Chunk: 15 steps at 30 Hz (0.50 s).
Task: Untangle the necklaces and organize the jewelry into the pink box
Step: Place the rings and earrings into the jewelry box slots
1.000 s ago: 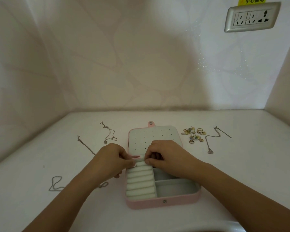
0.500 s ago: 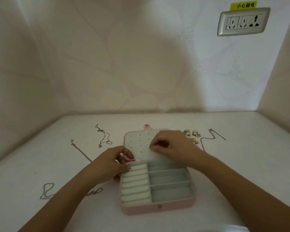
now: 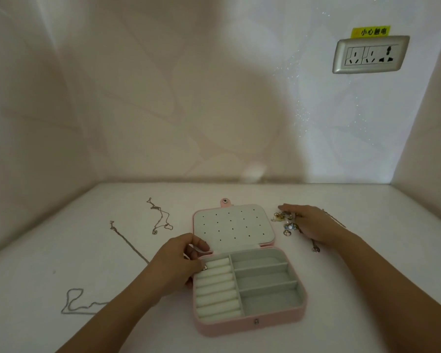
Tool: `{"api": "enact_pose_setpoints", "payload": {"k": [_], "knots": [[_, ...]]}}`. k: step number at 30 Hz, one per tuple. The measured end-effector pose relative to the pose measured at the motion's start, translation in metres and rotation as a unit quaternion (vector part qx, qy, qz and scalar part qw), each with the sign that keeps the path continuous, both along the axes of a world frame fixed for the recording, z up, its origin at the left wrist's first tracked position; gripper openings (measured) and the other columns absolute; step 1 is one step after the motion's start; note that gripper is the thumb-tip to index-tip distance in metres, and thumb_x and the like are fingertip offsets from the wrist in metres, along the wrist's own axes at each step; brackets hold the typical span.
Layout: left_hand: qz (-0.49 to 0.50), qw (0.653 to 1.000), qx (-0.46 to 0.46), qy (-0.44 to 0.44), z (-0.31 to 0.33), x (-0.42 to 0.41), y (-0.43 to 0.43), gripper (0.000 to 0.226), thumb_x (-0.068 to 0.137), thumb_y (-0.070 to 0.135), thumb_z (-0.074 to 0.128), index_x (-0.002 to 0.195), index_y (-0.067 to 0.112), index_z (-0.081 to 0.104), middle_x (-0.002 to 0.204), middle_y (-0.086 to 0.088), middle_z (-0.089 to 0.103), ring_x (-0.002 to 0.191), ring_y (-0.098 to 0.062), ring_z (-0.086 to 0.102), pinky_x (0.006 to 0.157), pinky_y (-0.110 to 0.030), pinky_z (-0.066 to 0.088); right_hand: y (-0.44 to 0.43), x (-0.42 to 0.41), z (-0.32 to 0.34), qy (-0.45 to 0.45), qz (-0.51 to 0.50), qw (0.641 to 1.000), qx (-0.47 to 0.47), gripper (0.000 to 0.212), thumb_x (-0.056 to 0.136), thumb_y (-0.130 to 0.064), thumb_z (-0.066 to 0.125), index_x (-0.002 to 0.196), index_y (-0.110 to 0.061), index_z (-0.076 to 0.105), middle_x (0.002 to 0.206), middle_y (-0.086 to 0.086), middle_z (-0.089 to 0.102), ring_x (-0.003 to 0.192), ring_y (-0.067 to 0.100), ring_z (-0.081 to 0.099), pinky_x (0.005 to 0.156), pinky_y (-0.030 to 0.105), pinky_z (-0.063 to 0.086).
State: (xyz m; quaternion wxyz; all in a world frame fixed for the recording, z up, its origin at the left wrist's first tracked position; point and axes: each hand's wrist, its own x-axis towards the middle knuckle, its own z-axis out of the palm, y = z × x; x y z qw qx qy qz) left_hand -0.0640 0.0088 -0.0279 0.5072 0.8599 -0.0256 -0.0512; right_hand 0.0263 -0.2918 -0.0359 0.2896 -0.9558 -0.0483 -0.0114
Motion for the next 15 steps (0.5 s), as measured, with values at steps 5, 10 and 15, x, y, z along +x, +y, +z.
{"api": "enact_pose_setpoints", "payload": {"k": [5,10,15], "knots": [[-0.003,0.998,0.045,-0.049,-0.002,-0.002,0.0,0.026,0.081,-0.004,0.061,0.09,0.02,0.064,0.078,-0.003,0.055,0.057,-0.008,0.05,0.048,-0.017,0.044,-0.005,0.002,-0.001,-0.033,-0.009,0.999,0.012,0.031,0.092,-0.003,0.047,0.106,-0.018,0.07,0.118,-0.006,0.065,0.08,0.01,0.059,0.062,0.005,0.04],[-0.02,0.97,0.165,-0.179,-0.001,-0.009,-0.001,0.03,0.082,0.006,0.063,0.084,0.036,0.06,0.083,0.011,0.057,0.075,0.004,0.051,0.066,-0.012,0.043,-0.015,0.001,0.007,-0.055,-0.023,0.998,0.014,0.038,0.08,0.009,0.048,0.074,-0.022,0.069,0.081,-0.007,0.066,0.068,0.007,0.06,0.054,0.004,0.04],[-0.079,0.951,0.177,-0.239,-0.003,-0.007,-0.003,0.036,0.083,0.002,0.06,0.088,0.038,0.06,0.091,0.016,0.057,0.1,0.001,0.047,0.08,-0.007,0.038,-0.024,0.003,0.008,-0.026,-0.049,0.998,0.033,0.041,0.084,0.009,0.041,0.078,-0.02,0.069,0.075,-0.003,0.066,0.063,0.011,0.06,0.054,0.015,0.043]]}}
